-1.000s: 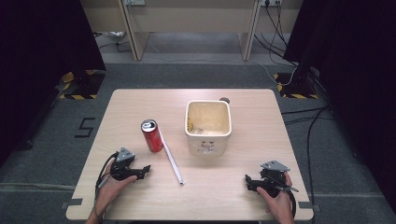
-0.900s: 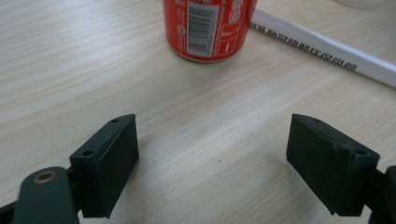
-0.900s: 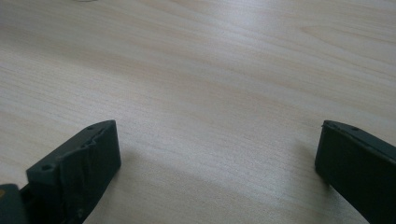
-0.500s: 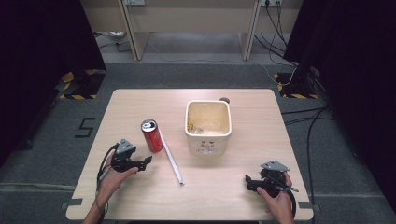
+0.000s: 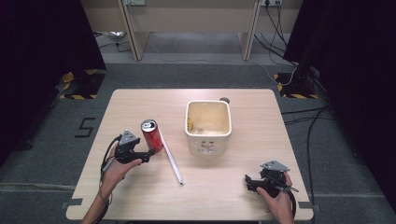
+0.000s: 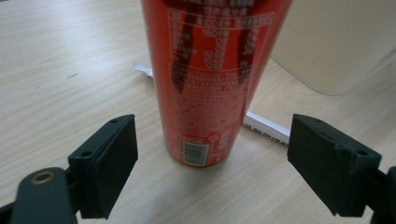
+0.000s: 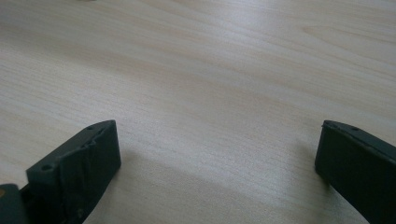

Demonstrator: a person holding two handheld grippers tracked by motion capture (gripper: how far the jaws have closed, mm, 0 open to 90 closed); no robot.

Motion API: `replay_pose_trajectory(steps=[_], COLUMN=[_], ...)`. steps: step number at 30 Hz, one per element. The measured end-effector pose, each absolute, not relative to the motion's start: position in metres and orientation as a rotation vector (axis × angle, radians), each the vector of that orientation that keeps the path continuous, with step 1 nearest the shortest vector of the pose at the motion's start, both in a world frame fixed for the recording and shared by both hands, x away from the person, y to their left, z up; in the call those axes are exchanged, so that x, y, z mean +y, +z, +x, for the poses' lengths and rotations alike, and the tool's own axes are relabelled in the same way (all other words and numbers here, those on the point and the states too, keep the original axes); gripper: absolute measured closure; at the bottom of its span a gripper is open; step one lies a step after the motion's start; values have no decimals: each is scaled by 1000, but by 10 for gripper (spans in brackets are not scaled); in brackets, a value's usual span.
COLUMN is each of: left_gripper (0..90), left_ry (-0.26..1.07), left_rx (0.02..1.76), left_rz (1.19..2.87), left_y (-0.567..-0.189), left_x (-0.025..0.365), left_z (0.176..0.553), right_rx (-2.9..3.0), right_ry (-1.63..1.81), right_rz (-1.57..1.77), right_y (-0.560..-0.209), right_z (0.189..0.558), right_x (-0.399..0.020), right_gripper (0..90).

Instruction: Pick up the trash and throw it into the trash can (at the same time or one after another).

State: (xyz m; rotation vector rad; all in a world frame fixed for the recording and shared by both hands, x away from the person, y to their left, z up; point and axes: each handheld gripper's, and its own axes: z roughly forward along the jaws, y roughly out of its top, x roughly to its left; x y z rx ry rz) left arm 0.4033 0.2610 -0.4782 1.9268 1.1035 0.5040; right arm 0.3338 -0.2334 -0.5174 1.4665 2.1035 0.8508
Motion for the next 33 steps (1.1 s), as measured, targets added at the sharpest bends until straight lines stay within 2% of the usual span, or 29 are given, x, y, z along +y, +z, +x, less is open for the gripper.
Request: replay_pose_trajectory(steps=[20,33], left_gripper=[175,235], left_ry=[500,501], left_rx=[1094,1097], left_rz=[1899,1889], left_y=[-472,-475], left_x=[252,249], left_z=[422,433], right_rx=[2104,2104], right_ry=[851,851], right_rz=[1466,1466], right_y=[-517,-517], right_z=[334,334], right_x=[-233,-233], right_gripper=[5,4])
